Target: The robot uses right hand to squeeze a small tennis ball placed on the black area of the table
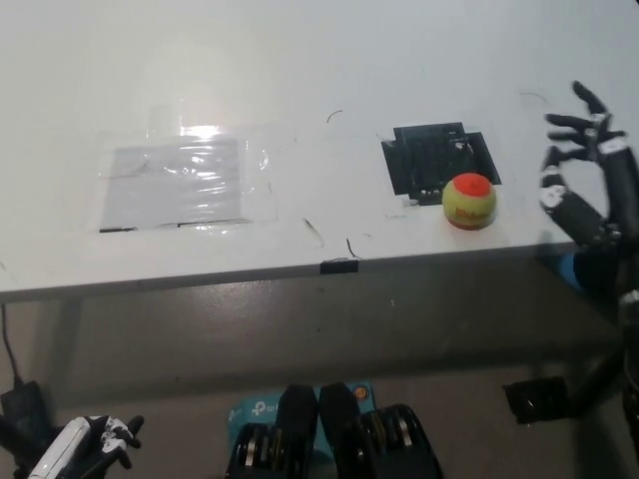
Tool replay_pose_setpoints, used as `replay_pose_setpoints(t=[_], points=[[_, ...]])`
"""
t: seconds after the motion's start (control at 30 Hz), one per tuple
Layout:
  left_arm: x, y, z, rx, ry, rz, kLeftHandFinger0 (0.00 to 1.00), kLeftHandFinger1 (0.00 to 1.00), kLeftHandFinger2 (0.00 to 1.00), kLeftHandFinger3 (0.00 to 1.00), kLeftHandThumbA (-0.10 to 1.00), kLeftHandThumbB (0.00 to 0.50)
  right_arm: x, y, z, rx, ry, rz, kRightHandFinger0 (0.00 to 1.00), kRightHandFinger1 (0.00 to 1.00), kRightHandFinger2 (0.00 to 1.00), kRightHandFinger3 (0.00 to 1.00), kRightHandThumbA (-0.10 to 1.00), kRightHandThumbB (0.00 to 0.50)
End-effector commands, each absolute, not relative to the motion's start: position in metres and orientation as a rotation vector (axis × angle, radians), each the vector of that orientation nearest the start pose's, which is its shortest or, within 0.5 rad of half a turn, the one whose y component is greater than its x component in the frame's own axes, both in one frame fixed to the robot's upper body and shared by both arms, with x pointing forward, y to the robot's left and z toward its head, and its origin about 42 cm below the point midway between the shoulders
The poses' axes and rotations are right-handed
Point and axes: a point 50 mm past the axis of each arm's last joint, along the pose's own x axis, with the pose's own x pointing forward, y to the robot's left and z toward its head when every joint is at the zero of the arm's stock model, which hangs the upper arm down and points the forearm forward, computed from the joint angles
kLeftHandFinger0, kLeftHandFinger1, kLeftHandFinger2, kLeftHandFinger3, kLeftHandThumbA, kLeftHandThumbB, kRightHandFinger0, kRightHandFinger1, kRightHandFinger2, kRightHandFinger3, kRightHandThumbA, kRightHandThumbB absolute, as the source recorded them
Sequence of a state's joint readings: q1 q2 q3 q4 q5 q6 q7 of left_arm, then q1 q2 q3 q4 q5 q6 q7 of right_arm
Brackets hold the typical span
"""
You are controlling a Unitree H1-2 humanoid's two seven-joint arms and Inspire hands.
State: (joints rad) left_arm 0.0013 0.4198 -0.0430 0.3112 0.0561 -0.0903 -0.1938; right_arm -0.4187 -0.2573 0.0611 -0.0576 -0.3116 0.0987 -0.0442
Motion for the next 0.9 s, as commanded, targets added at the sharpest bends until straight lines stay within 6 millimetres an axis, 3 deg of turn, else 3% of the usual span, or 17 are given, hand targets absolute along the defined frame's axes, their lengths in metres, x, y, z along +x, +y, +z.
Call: replay_pose_setpoints(t=[0.0,0.17,0.2,0.3,0.47,0.6,0.77,0.87], points=[[0.271,0.365,0.055,0.491,0.233,-0.208,0.11,0.11,0.3,0.39,0.74,0.444,0.417,-0.237,0.267,-0.719,-0.3,0.057,1.0,1.0,1.0,1.0,0.32,0.348],[0.271,0.365,0.053,0.483,0.241,-0.207,0.12,0.1,0.26,0.36,0.73,0.45,0.429,-0.225,0.266,-0.759,-0.242,0.066,1.0,1.0,1.0,1.0,0.37,0.372],[0.271,0.365,0.054,0.482,0.233,-0.213,0.11,0.09,0.25,0.35,0.72,0.433,0.436,-0.22,0.263,-0.761,-0.25,0.051,1.0,1.0,1.0,1.0,0.38,0.378],[0.273,0.366,0.056,0.507,0.235,-0.215,0.11,0.12,0.3,0.42,0.76,0.437,0.445,-0.213,0.263,-0.765,-0.253,0.042,1.0,1.0,1.0,1.0,0.38,0.361],[0.274,0.366,0.057,0.513,0.236,-0.213,0.11,0.12,0.32,0.44,0.75,0.446,0.463,-0.194,0.26,-0.766,-0.238,0.052,1.0,1.0,1.0,1.0,0.38,0.334],[0.274,0.363,0.058,0.508,0.233,-0.219,0.13,0.12,0.29,0.42,0.74,0.466,0.476,-0.179,0.252,-0.783,-0.241,0.068,1.0,1.0,1.0,1.0,0.38,0.325],[0.277,0.359,0.059,0.512,0.237,-0.228,0.17,0.14,0.29,0.44,0.73,0.455,0.488,-0.161,0.242,-0.811,-0.238,0.077,1.0,1.0,1.0,1.0,0.37,0.296],[0.279,0.358,0.06,0.515,0.22,-0.236,0.16,0.14,0.31,0.42,0.74,0.451,0.496,-0.155,0.229,-0.828,-0.204,0.08,1.0,1.0,1.0,1.0,0.36,0.311]])
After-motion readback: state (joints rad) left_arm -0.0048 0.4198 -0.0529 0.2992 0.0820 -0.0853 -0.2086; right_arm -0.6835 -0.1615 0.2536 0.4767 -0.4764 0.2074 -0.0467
